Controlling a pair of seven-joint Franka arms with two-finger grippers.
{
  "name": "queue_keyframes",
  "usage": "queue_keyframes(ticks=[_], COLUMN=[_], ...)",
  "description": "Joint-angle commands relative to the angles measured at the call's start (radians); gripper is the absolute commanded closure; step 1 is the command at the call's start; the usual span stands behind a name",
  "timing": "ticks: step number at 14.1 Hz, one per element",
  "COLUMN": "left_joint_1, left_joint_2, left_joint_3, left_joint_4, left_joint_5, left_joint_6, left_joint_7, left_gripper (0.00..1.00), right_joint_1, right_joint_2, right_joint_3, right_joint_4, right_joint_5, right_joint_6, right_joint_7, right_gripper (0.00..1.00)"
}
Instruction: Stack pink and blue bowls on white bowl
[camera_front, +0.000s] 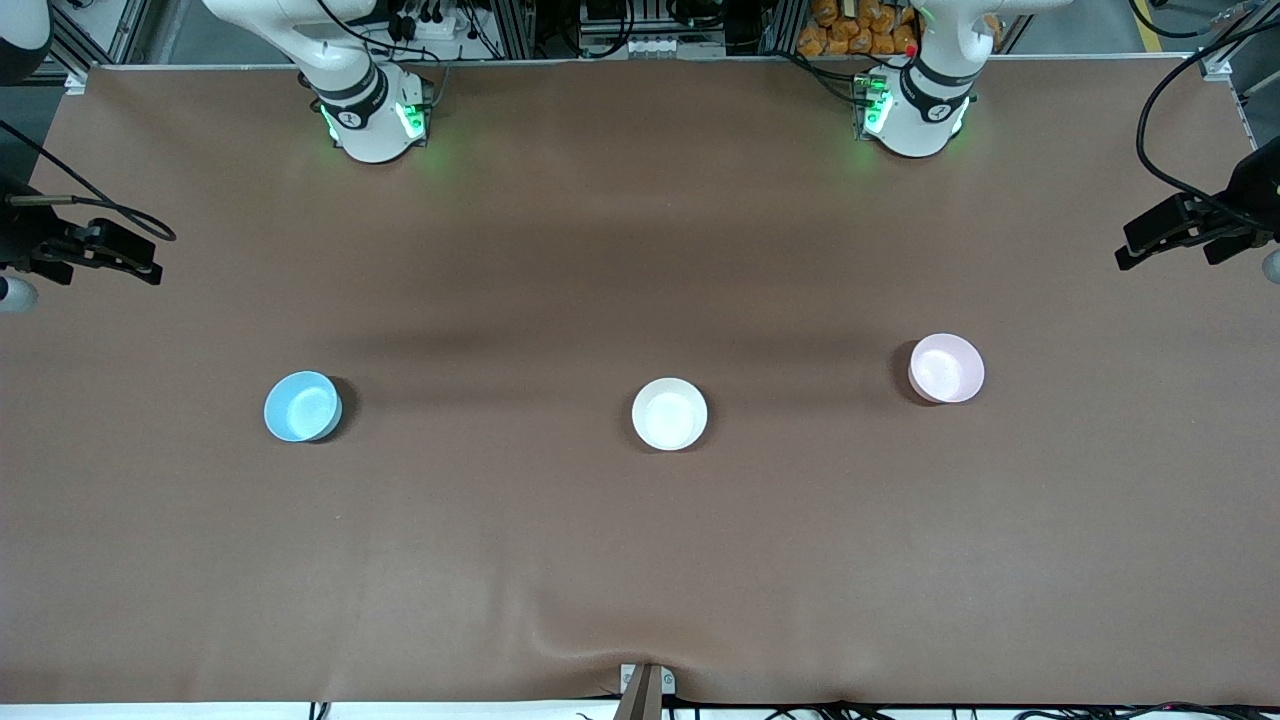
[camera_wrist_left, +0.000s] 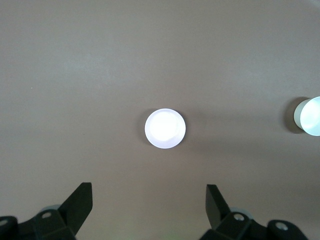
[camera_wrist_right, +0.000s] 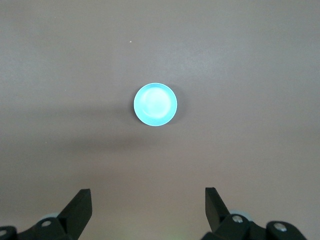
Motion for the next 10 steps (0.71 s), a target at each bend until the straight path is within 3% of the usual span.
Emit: queue_keyframes(ticks=[1,6,10], left_joint_1=[0.0,-0.005,0.005], left_joint_2=[0.007,0.013,0.094], left_joint_3=[-0.003,-0.001,-0.003], left_joint_4=[0.017,0.016,-0.004], left_joint_5=[-0.004,-0.002,-0.001], left_joint_6=[-0.018,-0.023,-0.04], left_joint_7=[-0.002,-0.003,0.003], left_gripper=[0.0,0.0,0.0], right_joint_1=[0.003,0.004,0.004], right_joint_2=[0.007,0.008,0.007], right_joint_3=[0.001,0.001,0.001], right_joint_4=[0.019,0.019,0.02], right_joint_5=[0.014,0.014,0.011], right_joint_6=[-0.009,-0.01,-0.014], right_joint_7=[0.012,0.01,0.007], right_gripper=[0.0,0.0,0.0])
